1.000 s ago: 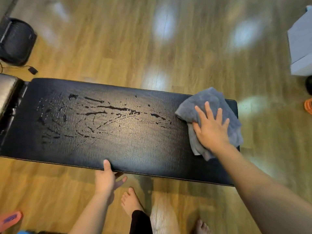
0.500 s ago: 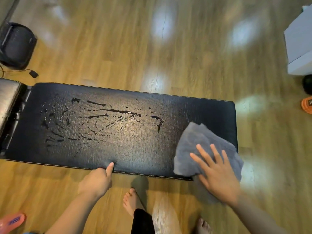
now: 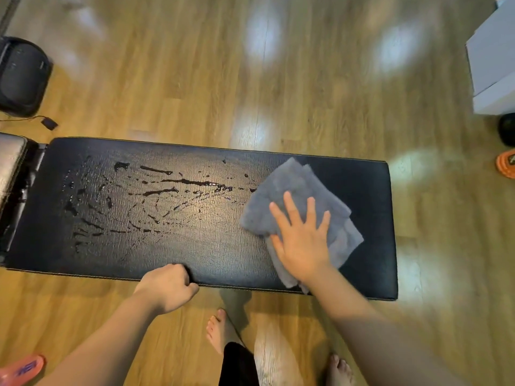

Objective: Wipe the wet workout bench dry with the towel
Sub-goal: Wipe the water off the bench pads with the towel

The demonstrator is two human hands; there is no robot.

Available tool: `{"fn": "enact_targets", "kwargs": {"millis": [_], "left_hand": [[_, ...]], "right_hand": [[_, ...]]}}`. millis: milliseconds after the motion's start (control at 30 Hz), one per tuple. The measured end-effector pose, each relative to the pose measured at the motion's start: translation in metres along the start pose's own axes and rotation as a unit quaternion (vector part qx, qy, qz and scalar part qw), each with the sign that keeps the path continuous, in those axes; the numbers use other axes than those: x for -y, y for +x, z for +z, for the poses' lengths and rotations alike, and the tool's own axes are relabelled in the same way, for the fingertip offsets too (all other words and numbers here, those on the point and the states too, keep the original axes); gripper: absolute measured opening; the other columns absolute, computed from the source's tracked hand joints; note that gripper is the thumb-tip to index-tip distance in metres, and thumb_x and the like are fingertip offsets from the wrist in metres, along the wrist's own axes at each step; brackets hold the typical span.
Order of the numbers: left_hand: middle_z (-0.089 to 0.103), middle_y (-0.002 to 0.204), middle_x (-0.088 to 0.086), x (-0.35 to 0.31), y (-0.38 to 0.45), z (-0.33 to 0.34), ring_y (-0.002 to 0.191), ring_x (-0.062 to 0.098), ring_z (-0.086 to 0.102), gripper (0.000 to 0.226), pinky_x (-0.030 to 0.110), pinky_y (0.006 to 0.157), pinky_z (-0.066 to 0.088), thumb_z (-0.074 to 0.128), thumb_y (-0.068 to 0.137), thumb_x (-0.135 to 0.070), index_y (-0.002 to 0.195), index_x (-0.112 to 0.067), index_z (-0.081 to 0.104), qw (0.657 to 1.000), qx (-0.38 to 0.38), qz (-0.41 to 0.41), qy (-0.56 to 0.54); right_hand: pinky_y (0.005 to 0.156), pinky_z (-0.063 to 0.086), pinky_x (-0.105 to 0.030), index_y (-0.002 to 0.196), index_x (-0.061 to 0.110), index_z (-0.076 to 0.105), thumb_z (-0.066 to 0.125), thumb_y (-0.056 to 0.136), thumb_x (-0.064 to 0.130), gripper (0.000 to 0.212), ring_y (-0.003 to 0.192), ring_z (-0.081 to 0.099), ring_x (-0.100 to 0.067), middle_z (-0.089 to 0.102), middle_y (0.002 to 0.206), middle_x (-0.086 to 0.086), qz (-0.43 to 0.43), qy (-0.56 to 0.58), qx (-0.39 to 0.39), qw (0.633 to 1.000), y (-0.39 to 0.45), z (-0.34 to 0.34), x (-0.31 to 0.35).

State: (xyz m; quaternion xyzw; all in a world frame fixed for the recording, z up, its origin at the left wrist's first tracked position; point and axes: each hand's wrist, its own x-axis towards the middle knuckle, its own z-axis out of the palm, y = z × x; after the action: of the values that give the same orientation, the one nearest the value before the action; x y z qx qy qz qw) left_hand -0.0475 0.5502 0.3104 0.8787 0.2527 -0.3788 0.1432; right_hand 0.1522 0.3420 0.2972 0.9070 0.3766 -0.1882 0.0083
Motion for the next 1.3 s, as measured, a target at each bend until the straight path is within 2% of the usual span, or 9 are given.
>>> {"fn": "enact_targets", "kwargs": {"millis": [233, 400, 500, 600, 700, 833, 1000, 1167, 1300], "left_hand": [[0.049, 0.063, 0.000, 0.002, -0.003, 0.001, 0.068, 0.026, 0.048, 0.043, 0.030, 0.060, 0.034, 0.049, 0.083, -0.043, 0.053, -0.012, 0.044, 1.000, -0.014, 0.007, 0.004], [0.049, 0.052, 0.001, 0.003, -0.001, -0.004, 0.062, 0.025, 0.052, 0.048, 0.030, 0.056, 0.038, 0.052, 0.078, -0.050, 0.051, -0.010, 0.044, 1.000, 0.008, 0.007, -0.023], [0.051, 0.038, 0.001, 0.002, -0.001, -0.009, 0.060, 0.018, 0.062, 0.052, 0.027, 0.063, 0.050, 0.051, 0.076, -0.054, 0.047, -0.011, 0.049, 0.999, 0.028, 0.003, -0.038], [0.056, 0.036, -0.001, 0.001, -0.002, -0.011, 0.049, 0.009, 0.060, 0.053, 0.024, 0.062, 0.050, 0.050, 0.073, -0.056, 0.044, -0.012, 0.055, 0.998, 0.042, 0.000, -0.041], [0.056, 0.036, 0.000, 0.002, 0.000, -0.013, 0.041, 0.007, 0.056, 0.046, 0.022, 0.058, 0.047, 0.052, 0.069, -0.050, 0.041, -0.013, 0.057, 0.997, 0.062, -0.001, -0.034], [0.055, 0.035, 0.000, 0.003, 0.001, -0.011, 0.039, 0.008, 0.053, 0.041, 0.022, 0.054, 0.047, 0.051, 0.068, -0.040, 0.039, -0.012, 0.056, 0.998, 0.067, 0.006, -0.021], [0.051, 0.032, -0.001, 0.003, 0.001, -0.013, 0.038, 0.008, 0.051, 0.042, 0.022, 0.054, 0.046, 0.052, 0.073, -0.037, 0.041, -0.010, 0.054, 0.998, 0.061, 0.009, -0.015], [0.051, 0.032, 0.000, 0.002, 0.002, -0.015, 0.041, 0.011, 0.055, 0.042, 0.023, 0.053, 0.044, 0.051, 0.073, -0.038, 0.042, -0.010, 0.053, 0.998, 0.064, 0.008, -0.014], [0.053, 0.033, 0.001, 0.002, 0.002, -0.015, 0.047, 0.013, 0.061, 0.043, 0.025, 0.061, 0.050, 0.050, 0.072, -0.037, 0.040, -0.009, 0.054, 0.997, 0.069, 0.008, -0.018]], "right_hand": [[0.101, 0.030, -0.072, 0.150, 0.035, 0.034, 0.043, 0.085, 0.051, 0.068, 0.144, 0.022, -0.047, 0.026, 0.161, 0.002, -0.095, -0.048, 0.060, 0.992, -0.090, 0.031, -0.052], [0.103, 0.031, -0.071, 0.153, 0.036, 0.025, 0.035, 0.095, 0.055, 0.062, 0.146, 0.019, -0.044, 0.017, 0.164, 0.006, 0.025, -0.008, 0.034, 0.999, -0.067, 0.006, -0.104], [0.109, 0.018, -0.073, 0.154, 0.039, 0.015, 0.031, 0.099, 0.056, 0.060, 0.148, 0.004, -0.044, 0.001, 0.165, 0.008, 0.131, 0.032, 0.007, 0.991, -0.015, -0.007, -0.088], [0.110, 0.006, -0.074, 0.154, 0.041, 0.003, 0.026, 0.100, 0.057, 0.061, 0.147, -0.008, -0.045, -0.012, 0.164, 0.009, 0.179, 0.091, 0.002, 0.980, 0.031, -0.015, -0.049], [0.108, 0.007, -0.077, 0.154, 0.039, 0.002, 0.029, 0.100, 0.055, 0.063, 0.146, -0.006, -0.048, -0.012, 0.165, 0.005, 0.131, 0.064, -0.007, 0.989, 0.042, -0.012, -0.002], [0.106, 0.014, -0.076, 0.153, 0.037, 0.019, 0.044, 0.094, 0.051, 0.066, 0.144, 0.011, -0.050, 0.008, 0.165, 0.002, 0.009, 0.009, -0.020, 1.000, 0.000, 0.010, 0.040], [0.104, 0.025, -0.073, 0.151, 0.035, 0.032, 0.040, 0.088, 0.049, 0.065, 0.144, 0.021, -0.048, 0.024, 0.162, 0.001, -0.105, -0.043, 0.033, 0.993, -0.081, 0.035, -0.008], [0.103, 0.029, -0.071, 0.151, 0.038, 0.029, 0.038, 0.091, 0.051, 0.063, 0.145, 0.019, -0.045, 0.020, 0.163, 0.007, -0.002, -0.017, 0.034, 0.999, -0.078, 0.015, -0.085], [0.110, 0.014, -0.073, 0.154, 0.042, 0.013, 0.027, 0.099, 0.058, 0.058, 0.148, 0.000, -0.043, -0.003, 0.165, 0.011, 0.130, 0.040, 0.005, 0.991, -0.003, -0.008, -0.086]]}}
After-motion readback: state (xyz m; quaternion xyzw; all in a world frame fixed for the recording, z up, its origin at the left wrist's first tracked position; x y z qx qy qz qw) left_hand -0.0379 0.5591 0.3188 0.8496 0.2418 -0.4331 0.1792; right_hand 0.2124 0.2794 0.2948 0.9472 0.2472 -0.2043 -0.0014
